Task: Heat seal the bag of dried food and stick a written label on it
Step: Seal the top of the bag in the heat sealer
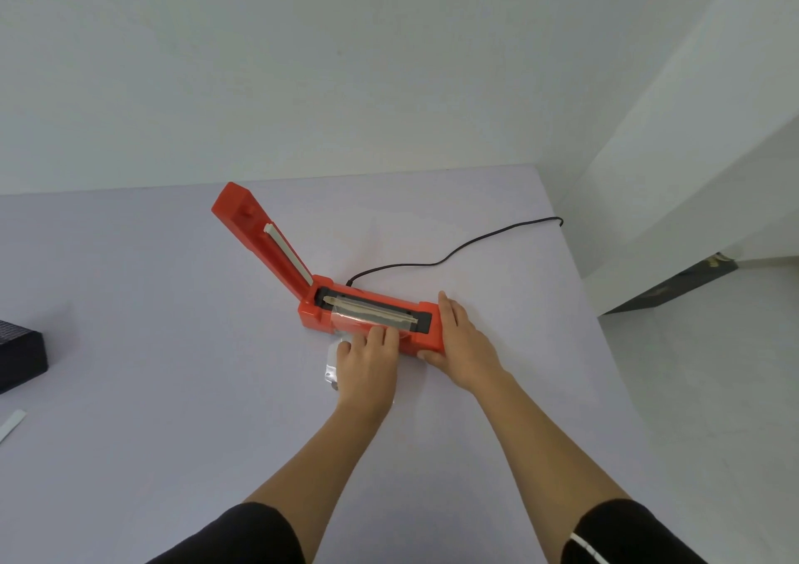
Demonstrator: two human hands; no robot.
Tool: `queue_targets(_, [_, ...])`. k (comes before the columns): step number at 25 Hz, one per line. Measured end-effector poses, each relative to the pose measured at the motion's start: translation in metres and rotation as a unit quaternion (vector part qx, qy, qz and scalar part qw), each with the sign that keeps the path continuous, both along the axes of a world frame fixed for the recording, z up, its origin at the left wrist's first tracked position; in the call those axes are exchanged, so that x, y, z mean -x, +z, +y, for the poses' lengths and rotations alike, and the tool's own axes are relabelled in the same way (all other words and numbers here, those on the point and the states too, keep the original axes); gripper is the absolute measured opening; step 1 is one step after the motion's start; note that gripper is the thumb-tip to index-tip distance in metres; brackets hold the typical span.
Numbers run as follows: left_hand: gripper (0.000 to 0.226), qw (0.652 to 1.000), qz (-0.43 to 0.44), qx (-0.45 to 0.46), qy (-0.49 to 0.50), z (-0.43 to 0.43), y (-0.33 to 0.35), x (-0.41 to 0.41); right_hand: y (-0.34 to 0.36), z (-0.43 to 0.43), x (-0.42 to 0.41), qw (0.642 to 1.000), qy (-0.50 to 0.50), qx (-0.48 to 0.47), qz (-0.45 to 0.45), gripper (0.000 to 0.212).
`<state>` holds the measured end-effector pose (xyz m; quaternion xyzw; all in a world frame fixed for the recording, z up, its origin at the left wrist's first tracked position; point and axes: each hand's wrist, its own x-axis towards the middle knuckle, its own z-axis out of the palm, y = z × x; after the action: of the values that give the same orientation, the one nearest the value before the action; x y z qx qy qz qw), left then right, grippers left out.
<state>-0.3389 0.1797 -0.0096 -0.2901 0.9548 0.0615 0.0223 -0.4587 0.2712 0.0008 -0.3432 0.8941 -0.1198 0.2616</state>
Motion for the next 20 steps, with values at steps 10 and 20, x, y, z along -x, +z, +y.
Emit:
queue_targets(10, [0.030, 0.988, 0.153, 0.005, 0.006, -0.007, 0.008, 0.004, 0.000, -0.001, 0.000, 1.000, 0.004, -0.016, 0.021, 0.098])
queue_targets(20, [0.015, 0.974, 0.216, -0.015, 0.065, -0.008, 0.016, 0.002, -0.002, 0.001, 0.000, 0.999, 0.008, -0.016, 0.032, 0.098])
